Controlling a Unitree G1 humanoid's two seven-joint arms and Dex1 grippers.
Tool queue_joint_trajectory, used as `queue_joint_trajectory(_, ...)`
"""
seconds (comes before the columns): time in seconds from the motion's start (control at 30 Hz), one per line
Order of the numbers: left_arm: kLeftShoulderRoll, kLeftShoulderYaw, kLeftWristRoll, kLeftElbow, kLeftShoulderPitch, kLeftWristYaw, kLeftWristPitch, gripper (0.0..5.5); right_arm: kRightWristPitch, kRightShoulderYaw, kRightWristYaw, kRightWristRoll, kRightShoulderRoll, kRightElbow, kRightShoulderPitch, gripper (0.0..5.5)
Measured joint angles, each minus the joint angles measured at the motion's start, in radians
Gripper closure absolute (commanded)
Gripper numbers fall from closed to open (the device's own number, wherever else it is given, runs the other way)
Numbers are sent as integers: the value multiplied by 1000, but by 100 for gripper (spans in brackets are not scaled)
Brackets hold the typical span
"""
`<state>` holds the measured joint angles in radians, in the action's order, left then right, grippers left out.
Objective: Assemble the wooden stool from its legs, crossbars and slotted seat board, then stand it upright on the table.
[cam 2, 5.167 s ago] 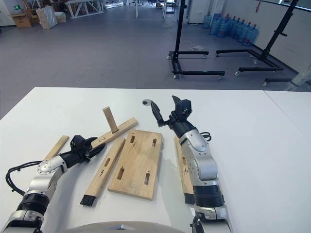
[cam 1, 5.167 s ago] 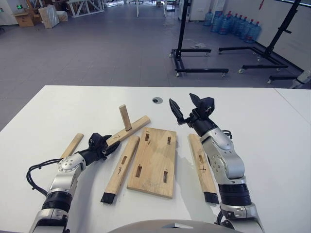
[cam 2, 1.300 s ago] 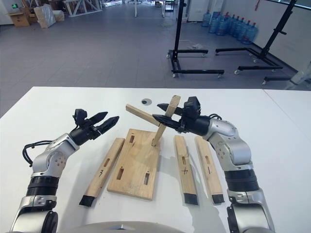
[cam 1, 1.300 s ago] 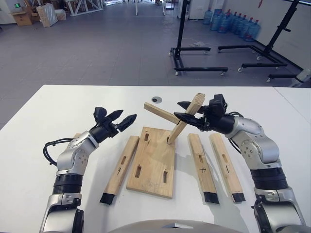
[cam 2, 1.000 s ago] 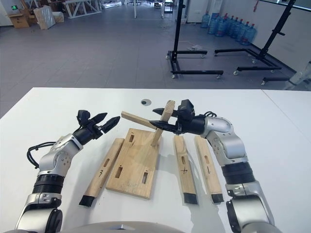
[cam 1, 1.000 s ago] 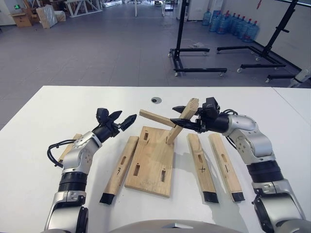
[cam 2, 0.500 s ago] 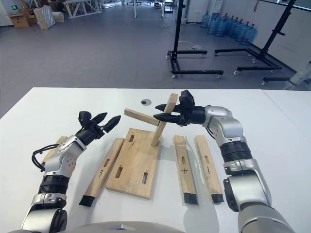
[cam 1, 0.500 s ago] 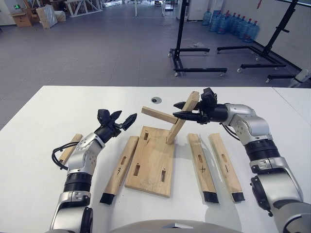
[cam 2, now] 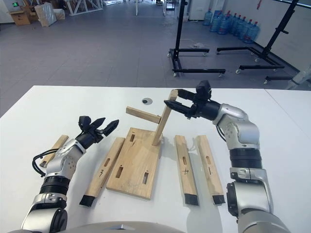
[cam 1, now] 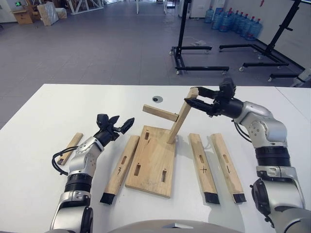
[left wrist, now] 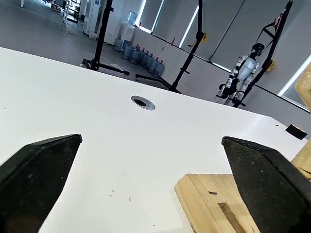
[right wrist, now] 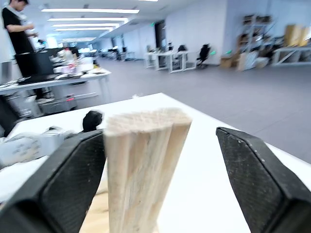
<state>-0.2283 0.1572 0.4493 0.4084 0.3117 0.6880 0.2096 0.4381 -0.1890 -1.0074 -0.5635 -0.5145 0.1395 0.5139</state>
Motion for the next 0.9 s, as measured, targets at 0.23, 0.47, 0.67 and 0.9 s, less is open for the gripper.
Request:
queue_joint_trajectory(0.23, -9, 49, -34, -80, -39, -120, -24, 22, -68, -121, 500, 88, 177, -338, -208, 158)
queue_joint_trajectory(0.47, -12, 56, -221, -350, -204, -377, -118, 22, 81, -27, 922, 302, 357, -652, -567, 158)
queue_joint_trajectory(0.67, 54, 42, -278, -562, -345, -512, -129, 22, 413, 28, 973, 428, 262, -822, -731, 158)
queue_joint_trajectory(0.9, 105, 17, -290, -681, -447, -571, -110, 22, 770, -103, 892, 325, 237, -850, -764, 158)
